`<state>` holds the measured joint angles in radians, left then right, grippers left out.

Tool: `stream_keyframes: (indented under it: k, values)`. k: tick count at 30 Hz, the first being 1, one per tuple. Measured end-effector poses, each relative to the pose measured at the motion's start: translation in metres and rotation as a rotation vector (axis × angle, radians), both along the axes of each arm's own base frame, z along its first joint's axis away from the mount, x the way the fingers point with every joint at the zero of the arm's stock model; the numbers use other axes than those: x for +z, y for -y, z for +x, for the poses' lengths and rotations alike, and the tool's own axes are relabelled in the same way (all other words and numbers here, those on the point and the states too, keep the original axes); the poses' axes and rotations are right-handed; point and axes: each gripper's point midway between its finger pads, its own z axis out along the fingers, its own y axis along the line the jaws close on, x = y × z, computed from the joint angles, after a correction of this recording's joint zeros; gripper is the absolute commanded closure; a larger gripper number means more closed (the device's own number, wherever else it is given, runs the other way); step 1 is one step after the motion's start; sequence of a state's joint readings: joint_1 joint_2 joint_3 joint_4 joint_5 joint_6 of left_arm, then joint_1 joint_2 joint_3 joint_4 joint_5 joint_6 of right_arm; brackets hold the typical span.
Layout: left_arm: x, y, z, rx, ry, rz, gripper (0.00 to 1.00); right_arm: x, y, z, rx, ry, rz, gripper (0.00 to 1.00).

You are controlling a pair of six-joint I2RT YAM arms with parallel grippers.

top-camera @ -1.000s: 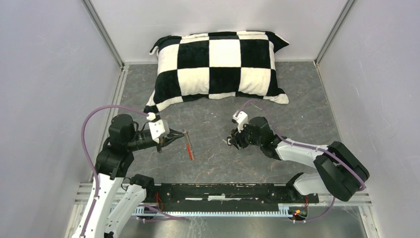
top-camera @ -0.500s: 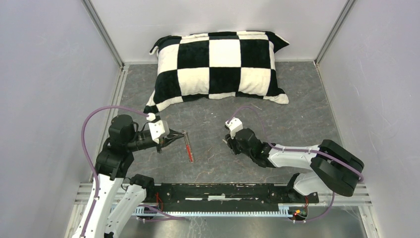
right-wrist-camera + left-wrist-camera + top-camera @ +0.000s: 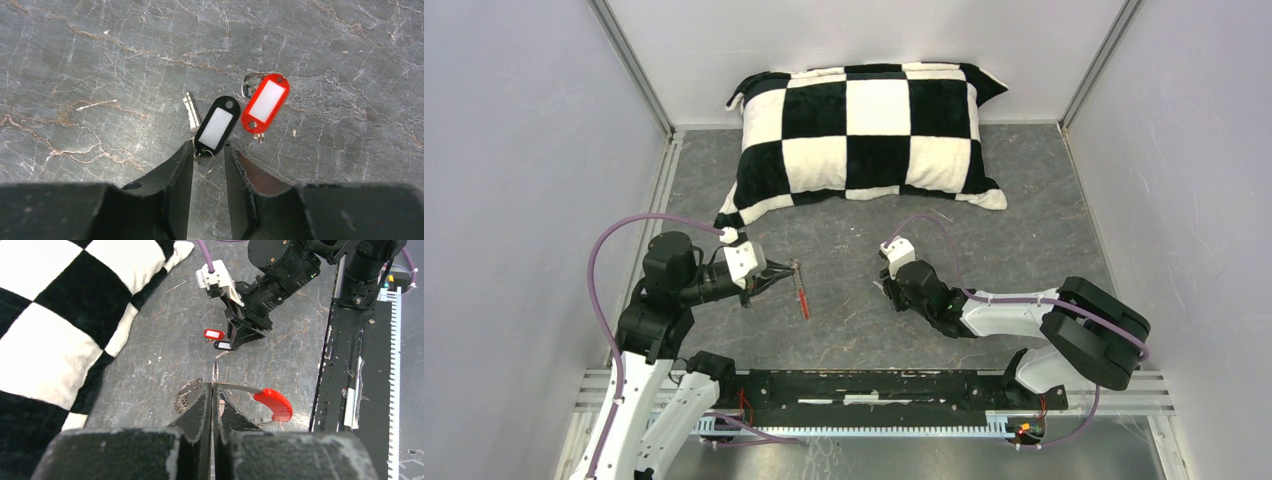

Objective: Put the keys on the keyring
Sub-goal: Pick up the key from the center of the board.

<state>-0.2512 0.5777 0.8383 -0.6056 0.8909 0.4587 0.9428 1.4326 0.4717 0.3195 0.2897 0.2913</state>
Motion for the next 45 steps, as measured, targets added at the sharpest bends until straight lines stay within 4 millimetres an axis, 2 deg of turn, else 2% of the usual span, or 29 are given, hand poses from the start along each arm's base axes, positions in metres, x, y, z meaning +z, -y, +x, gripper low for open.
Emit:
stream_keyframes:
  k: [10, 15, 26, 36, 41, 45]
  values:
    - [0.0, 0.0, 0.0, 0.0, 0.0, 0.0, 0.98, -0.004, 0.002, -0.004, -0.026, -0.021, 0.017, 0.56]
    - [0.0, 0.0, 0.0, 0.0, 0.0, 0.0, 0.98, -0.009, 0.004, -0.009, -0.04, -0.052, 0.035, 0.57]
    - [0.002, 0.0, -0.002, 0.0, 0.01, -0.002, 0.98, -0.01, 0.0, -0.009, -0.061, -0.096, 0.11, 0.7]
    - [0.002, -0.001, -0.002, 0.001, 0.012, -0.003, 0.98, -0.011, 0.002, -0.003, -0.088, -0.091, 0.143, 0.99]
    - [-0.001, -0.001, -0.001, 0.004, 0.005, 0.0, 0.98, -0.007, 0.004, -0.005, -0.059, -0.065, 0.136, 1.0]
    - [-0.013, -0.003, 0.005, 0.029, -0.025, 0.017, 0.98, 0.018, -0.001, -0.006, 0.027, 0.003, 0.154, 1.0]
